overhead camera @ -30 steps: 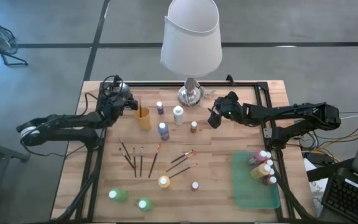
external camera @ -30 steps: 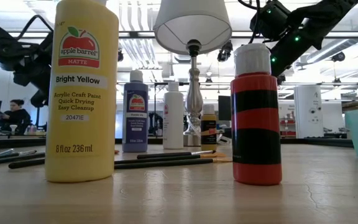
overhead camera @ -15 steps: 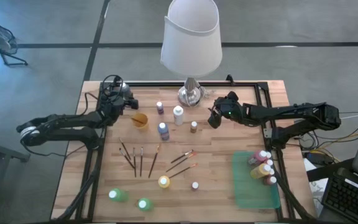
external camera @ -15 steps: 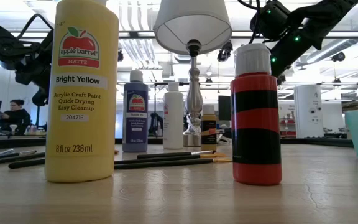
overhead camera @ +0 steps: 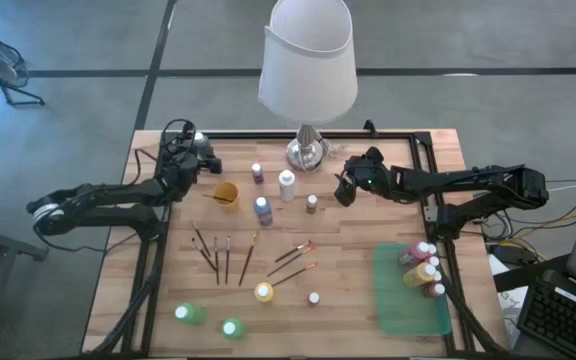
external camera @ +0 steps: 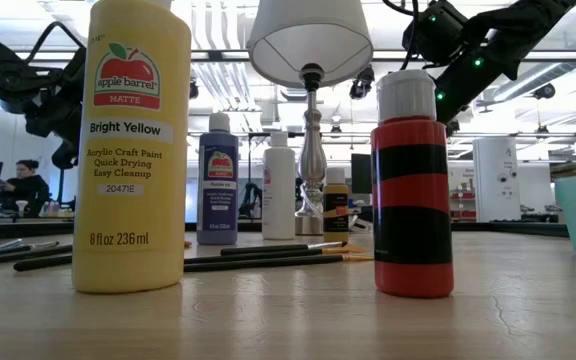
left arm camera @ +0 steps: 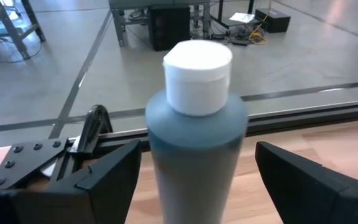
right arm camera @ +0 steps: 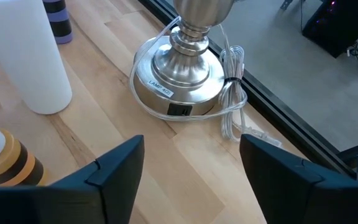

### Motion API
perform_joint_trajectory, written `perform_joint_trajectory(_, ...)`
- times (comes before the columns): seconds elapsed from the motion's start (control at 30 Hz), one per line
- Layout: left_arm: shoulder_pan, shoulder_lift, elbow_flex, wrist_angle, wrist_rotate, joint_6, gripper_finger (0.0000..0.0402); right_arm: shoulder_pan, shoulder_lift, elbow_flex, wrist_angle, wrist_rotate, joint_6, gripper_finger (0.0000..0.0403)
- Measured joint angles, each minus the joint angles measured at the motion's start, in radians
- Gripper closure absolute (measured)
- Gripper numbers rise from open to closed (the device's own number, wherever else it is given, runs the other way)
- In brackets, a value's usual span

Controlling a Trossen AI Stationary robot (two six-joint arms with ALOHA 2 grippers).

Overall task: Pick & Place Paint Supplies
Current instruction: Put the blue paint bottle into the green bin

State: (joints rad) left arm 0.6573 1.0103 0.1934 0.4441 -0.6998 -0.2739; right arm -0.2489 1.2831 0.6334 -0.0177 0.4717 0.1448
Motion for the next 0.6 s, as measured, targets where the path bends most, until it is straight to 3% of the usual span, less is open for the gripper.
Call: perform_joint_trajectory(0.6,0.012,0.142,-0.002,0.140,0.001,0.058,0.0219,0.000,0.000,0.000,0.000,0.000,-0.014,0.0122)
